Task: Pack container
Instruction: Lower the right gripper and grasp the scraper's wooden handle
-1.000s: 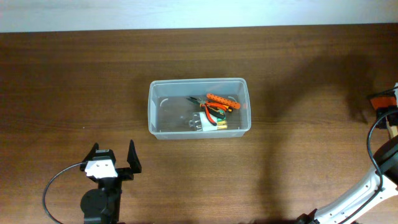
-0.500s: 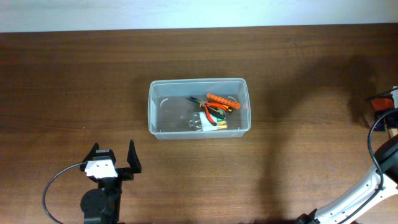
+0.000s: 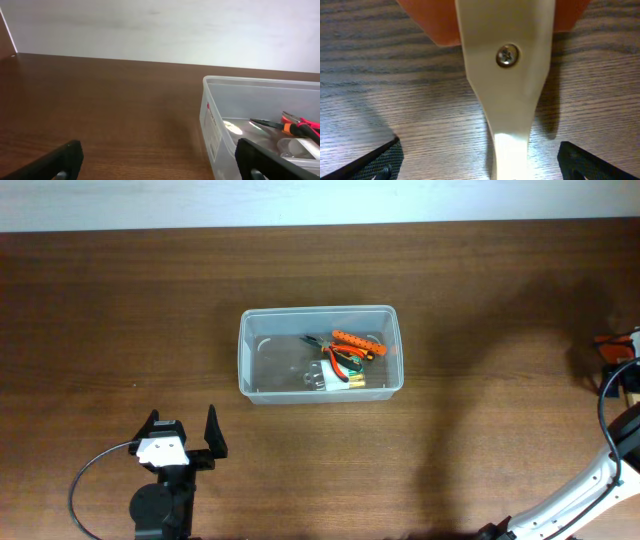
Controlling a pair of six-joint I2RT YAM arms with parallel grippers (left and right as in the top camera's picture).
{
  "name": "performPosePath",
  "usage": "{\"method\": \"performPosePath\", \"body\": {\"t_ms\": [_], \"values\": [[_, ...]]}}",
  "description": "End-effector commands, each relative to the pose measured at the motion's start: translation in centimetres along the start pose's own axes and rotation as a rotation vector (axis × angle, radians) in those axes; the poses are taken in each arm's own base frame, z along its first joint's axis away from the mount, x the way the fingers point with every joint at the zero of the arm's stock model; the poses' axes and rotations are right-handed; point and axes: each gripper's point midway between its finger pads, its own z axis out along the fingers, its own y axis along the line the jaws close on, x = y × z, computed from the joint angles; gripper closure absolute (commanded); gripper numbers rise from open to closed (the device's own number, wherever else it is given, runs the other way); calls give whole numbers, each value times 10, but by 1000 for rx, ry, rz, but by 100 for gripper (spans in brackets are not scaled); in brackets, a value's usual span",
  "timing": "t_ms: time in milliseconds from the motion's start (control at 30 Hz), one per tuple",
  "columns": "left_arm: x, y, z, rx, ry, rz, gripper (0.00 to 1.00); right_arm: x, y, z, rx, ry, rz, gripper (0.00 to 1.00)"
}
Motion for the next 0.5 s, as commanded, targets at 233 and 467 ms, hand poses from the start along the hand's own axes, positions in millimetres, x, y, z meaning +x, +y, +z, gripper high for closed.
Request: {"method": "performPosePath", "body": {"t_ms": [233, 467], "values": [[3, 0, 0, -4, 8, -2, 1, -5, 8, 10, -67, -40, -39, 1], [-2, 0, 0, -2, -10, -2, 1, 6, 13, 32, -112, 6, -18, 1]]}}
